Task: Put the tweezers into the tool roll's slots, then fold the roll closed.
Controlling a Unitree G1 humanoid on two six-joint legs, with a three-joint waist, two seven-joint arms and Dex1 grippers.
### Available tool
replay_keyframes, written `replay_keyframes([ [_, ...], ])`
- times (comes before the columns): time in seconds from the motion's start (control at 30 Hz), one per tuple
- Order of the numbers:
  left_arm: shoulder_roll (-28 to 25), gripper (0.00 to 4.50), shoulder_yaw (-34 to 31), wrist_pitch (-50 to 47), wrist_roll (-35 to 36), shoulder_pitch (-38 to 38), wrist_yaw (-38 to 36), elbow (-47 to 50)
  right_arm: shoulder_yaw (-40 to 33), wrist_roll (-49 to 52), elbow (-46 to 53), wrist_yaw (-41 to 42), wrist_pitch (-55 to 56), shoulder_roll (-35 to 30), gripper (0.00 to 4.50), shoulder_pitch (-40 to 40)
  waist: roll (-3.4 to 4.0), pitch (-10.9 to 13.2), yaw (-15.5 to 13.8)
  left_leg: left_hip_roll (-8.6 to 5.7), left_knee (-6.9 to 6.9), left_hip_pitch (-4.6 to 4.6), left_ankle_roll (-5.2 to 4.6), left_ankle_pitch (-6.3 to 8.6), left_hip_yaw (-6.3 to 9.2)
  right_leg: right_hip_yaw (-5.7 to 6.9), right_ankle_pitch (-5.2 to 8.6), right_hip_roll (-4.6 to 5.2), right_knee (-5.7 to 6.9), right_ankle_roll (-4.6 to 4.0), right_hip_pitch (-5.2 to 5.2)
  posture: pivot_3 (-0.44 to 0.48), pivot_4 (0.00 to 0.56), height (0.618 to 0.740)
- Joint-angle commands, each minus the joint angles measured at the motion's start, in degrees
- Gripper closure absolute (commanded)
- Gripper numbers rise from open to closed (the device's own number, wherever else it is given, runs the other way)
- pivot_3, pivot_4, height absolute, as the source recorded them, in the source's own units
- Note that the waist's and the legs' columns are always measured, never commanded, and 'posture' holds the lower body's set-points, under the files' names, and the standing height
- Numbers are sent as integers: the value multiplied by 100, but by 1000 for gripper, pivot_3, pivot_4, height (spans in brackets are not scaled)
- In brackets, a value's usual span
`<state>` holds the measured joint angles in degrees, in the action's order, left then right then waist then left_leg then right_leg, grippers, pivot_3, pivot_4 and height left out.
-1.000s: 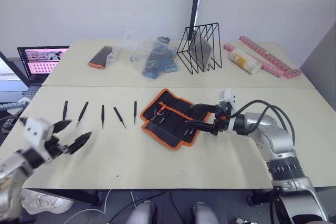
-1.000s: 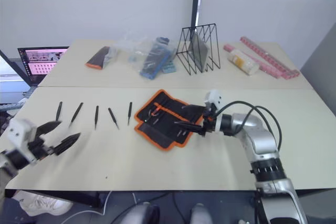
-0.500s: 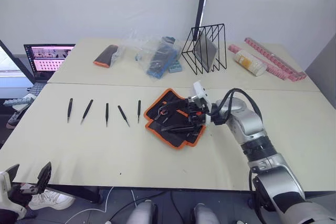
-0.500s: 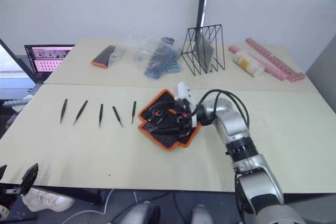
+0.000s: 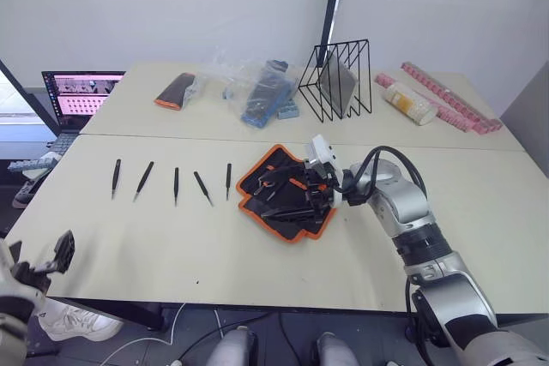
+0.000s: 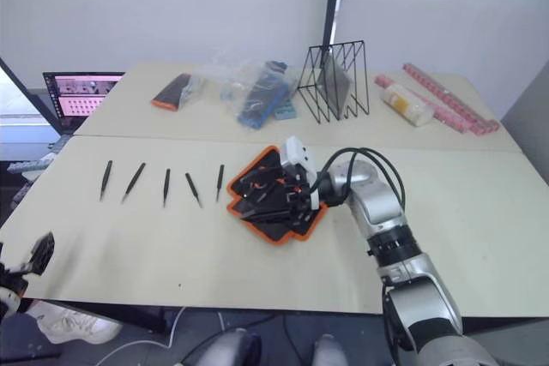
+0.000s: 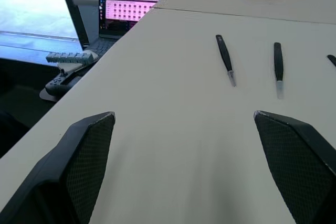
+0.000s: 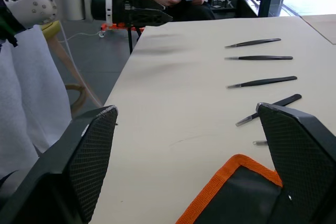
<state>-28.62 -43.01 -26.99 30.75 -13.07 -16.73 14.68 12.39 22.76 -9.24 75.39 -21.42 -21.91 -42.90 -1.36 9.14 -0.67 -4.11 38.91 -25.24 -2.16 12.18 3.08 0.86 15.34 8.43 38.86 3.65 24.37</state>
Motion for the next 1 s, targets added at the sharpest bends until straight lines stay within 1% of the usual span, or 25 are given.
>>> replay_keyframes([
  [0.03, -422, 0, 191, -316, -126, 621, 118, -691, -175, 77, 529, -276, -167, -101, 10, 167, -1, 0, 4, 1, 0, 0, -4, -3, 1, 1, 0, -2, 4, 0, 4, 0, 150, 687],
  [0.07, -510, 0, 254, -325, -182, 817, 124, -909, -177, 65, 598, -340, -196, -127, 10, 205, -2, 1, 12, 1, -1, 0, -9, -7, 1, 1, 0, -3, 9, 0, 5, 0, 150, 687],
  [0.17, -857, 0, 717, -242, -491, 1590, -3, -1814, -232, 70, 909, -579, -330, -235, 10, 411, -4, 2, 15, 0, -1, 0, -11, -9, 0, -3, 0, -2, 10, -1, 7, 0, 150, 687],
  [0.27, -993, 0, 1065, -89, -737, 2201, -57, -2552, -259, 87, 1085, -742, -425, -297, 10, 505, -5, 2, 17, 0, -1, 0, -9, -11, 0, -2, -1, -2, 12, -1, 8, 0, 150, 687],
  [0.4, -1052, 0, 1440, 206, -1047, 3055, -88, -3566, -324, 132, 1350, -921, -571, -390, 10, 639, -11, 3, 14, -1, -2, 0, -13, -13, -1, -3, -1, -2, 12, -1, 9, 0, 150, 687],
  [0.43, -1063, 0, 1514, 273, -1112, 3252, -94, -3818, -334, 144, 1421, -967, -609, -403, 10, 666, -12, 3, 14, -1, -2, 0, -34, -25, -1, -2, -1, -1, 13, -1, 9, 0, 150, 687],
  [0.5, -1052, 0, 1628, 396, -1213, 3615, -106, -4278, -356, 169, 1523, -1038, -669, -432, 10, 704, -15, 3, 13, -1, -2, 0, -34, -25, -1, -2, -1, -1, 12, -1, 9, 0, 150, 687],
  [0.6, -1011, 0, 1790, 578, -1311, 3966, -206, -4730, -364, 193, 1635, -1135, -732, -456, 10, 744, -18, 3, 14, -2, -2, -1, -34, -26, -1, -2, -1, 0, 12, -1, 8, 0, 150, 687],
  [0.7, -929, 0, 1943, 648, -1439, 4235, -132, -5135, -367, 204, 1693, -1210, -749, -500, 10, 769, -18, 3, 16, -2, -2, -1, -35, -26, -1, -3, -1, 0, 14, -1, 9, 0, 150, 687],
  [0.8, -870, 818, 2019, 713, -1508, 4366, -88, -5367, -370, 221, 1722, -1253, -745, -537, 0, 785, -18, 3, 16, -2, -2, -1, -36, -27, -1, -3, -1, 0, 15, -1, 8, 0, 150, 687],
  [1.0, -780, 2817, 2039, 807, -1523, 4508, -85, -5559, -356, 224, 1770, -1295, -734, -576, 0, 815, -18, 3, -19, -6, 1, -1, -36, -27, -1, -1, -2, 5, 15, 1, 4, 0, 150, 687],
])
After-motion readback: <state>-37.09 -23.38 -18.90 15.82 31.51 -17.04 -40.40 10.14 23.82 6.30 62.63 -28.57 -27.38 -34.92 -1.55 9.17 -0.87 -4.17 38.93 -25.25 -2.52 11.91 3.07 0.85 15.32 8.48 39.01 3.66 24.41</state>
